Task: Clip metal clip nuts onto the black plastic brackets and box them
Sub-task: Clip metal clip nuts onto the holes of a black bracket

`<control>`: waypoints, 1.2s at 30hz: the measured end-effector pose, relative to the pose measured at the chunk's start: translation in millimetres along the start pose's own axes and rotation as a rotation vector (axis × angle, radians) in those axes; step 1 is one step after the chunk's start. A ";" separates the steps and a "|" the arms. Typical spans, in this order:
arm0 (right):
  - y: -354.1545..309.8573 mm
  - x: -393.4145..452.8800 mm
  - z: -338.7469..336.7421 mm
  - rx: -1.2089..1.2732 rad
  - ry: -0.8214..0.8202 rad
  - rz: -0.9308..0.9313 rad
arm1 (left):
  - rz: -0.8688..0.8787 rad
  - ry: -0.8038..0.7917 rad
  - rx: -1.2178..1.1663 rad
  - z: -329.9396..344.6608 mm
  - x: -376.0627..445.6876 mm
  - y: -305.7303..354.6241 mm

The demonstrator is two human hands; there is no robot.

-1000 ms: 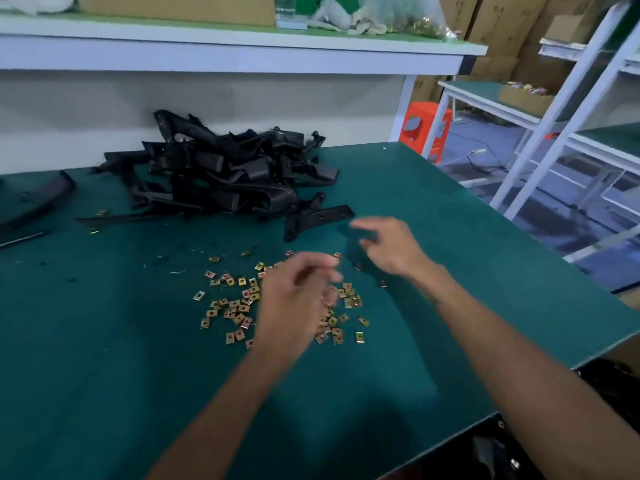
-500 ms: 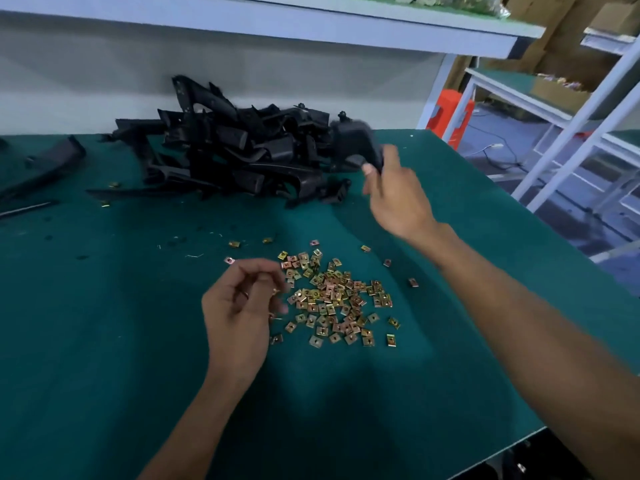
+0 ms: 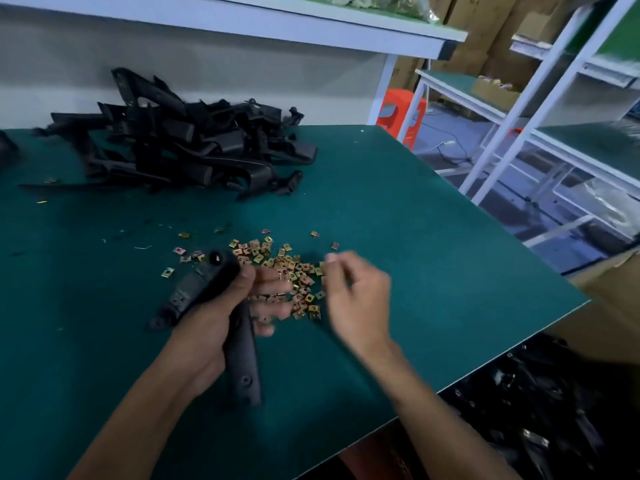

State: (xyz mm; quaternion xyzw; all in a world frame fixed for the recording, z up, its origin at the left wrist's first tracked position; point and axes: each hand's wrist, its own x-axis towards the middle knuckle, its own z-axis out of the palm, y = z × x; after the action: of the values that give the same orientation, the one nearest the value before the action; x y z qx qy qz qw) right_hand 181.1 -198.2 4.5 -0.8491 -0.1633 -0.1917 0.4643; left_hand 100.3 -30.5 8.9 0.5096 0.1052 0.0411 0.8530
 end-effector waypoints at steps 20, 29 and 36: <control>79.3 57.5 -30.6 -0.421 -0.353 0.042 | 0.233 -0.039 0.411 -5.3 12.0 -22.1; 80.4 77.2 3.0 -0.467 -0.130 -0.065 | 0.215 0.075 0.597 -50.6 47.5 12.2; -21.6 23.8 49.0 0.312 -0.055 -0.029 | 0.203 0.114 0.800 -75.0 66.6 37.0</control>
State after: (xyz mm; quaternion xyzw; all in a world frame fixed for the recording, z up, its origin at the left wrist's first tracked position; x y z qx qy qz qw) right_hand 200.6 -143.0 7.3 -0.7692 -0.2158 -0.1476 0.5830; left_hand 149.9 63.6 -2.1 0.8054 0.1092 0.1089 0.5724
